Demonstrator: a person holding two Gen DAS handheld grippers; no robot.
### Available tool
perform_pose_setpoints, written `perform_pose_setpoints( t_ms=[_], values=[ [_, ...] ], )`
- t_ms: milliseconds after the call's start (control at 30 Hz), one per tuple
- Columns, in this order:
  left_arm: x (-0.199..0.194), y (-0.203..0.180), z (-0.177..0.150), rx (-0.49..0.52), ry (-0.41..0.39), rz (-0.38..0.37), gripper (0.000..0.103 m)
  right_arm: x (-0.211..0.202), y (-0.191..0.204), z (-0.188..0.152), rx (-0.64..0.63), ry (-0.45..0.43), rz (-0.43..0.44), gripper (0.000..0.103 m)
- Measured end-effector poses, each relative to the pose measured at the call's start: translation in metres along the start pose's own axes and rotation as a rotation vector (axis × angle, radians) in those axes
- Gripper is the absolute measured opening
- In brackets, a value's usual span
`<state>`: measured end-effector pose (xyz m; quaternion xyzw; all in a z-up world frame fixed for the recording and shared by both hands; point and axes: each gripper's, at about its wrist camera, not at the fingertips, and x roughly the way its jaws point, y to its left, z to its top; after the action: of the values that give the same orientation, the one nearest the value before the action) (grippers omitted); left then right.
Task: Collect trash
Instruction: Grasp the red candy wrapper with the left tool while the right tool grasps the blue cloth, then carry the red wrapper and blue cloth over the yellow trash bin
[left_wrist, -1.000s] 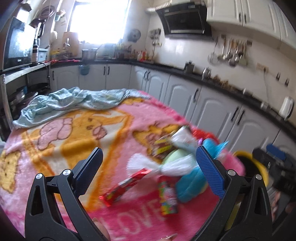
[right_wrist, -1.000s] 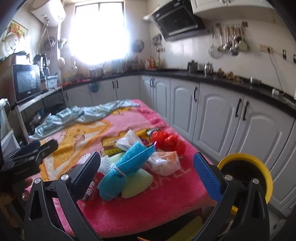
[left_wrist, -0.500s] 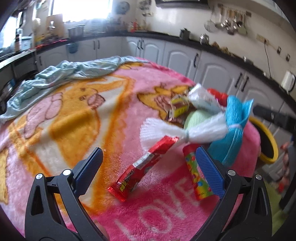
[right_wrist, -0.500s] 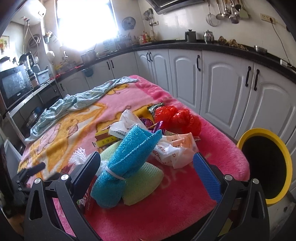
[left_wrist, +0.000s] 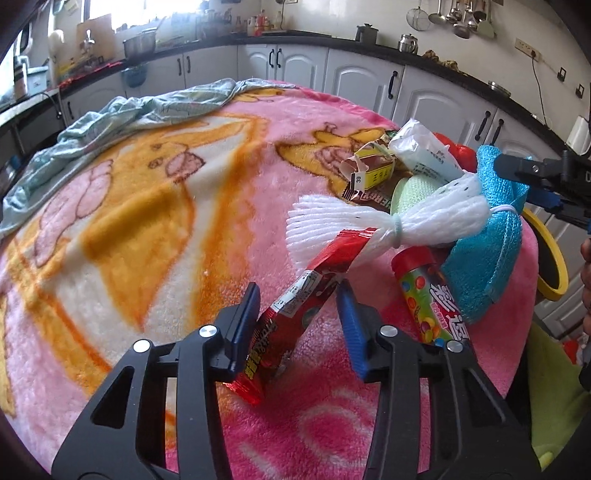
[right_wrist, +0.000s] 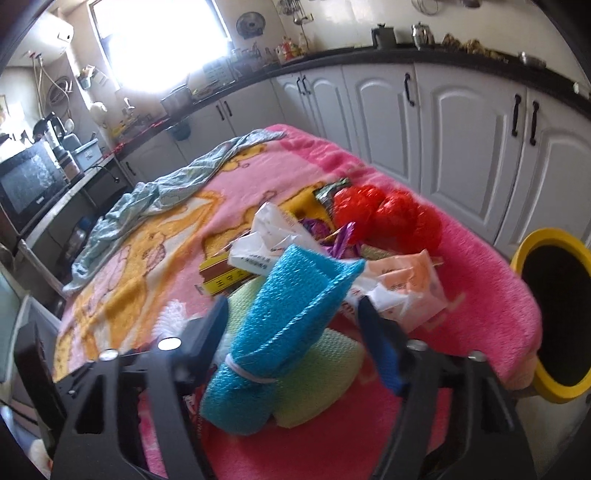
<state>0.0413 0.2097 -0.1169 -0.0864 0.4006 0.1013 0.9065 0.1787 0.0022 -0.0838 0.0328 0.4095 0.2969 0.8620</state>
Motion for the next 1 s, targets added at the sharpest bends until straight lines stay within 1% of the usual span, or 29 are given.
perform_pose_setpoints(
  t_ms=[67, 133, 233, 333, 367, 433, 567, 767, 1000],
  values=[
    [-0.002, 0.002, -0.002, -0.022, 0.0, -0.023, 0.031, -0.001, 0.001, -0.001, -0.003, 0.01, 0.018, 0.044],
    [-0.005, 0.006, -0.003, -0.044, 0.003, -0.055, 0.029, -0.003, 0.003, -0.003, -0.006, 0.014, 0.034, 0.034],
    [-0.011, 0.008, -0.004, -0.067, -0.001, -0.086, 0.022, -0.012, 0.004, -0.004, -0.018, 0.012, 0.068, 0.026],
    [-0.02, 0.01, -0.003, -0.086, -0.011, -0.107, 0.016, -0.019, 0.005, -0.003, -0.028, 0.005, 0.078, 0.022],
    [-0.022, 0.009, -0.002, -0.087, -0.015, -0.109, 0.016, -0.022, 0.005, -0.003, -0.033, -0.001, 0.081, 0.018],
    [-0.03, 0.01, -0.001, -0.093, -0.03, -0.112, 0.014, -0.028, 0.004, -0.003, -0.039, -0.013, 0.087, 0.016],
    [-0.042, 0.007, 0.004, -0.092, -0.053, -0.121, 0.01, -0.037, 0.004, 0.0, -0.06, -0.036, 0.095, 0.004],
    [-0.061, -0.009, 0.016, -0.067, -0.102, -0.152, 0.009, -0.053, 0.0, 0.003, -0.076, -0.07, 0.122, 0.003],
    [-0.082, -0.036, 0.037, -0.017, -0.169, -0.186, 0.009, -0.075, -0.011, 0.014, -0.047, -0.118, 0.153, 0.003]
  ],
)
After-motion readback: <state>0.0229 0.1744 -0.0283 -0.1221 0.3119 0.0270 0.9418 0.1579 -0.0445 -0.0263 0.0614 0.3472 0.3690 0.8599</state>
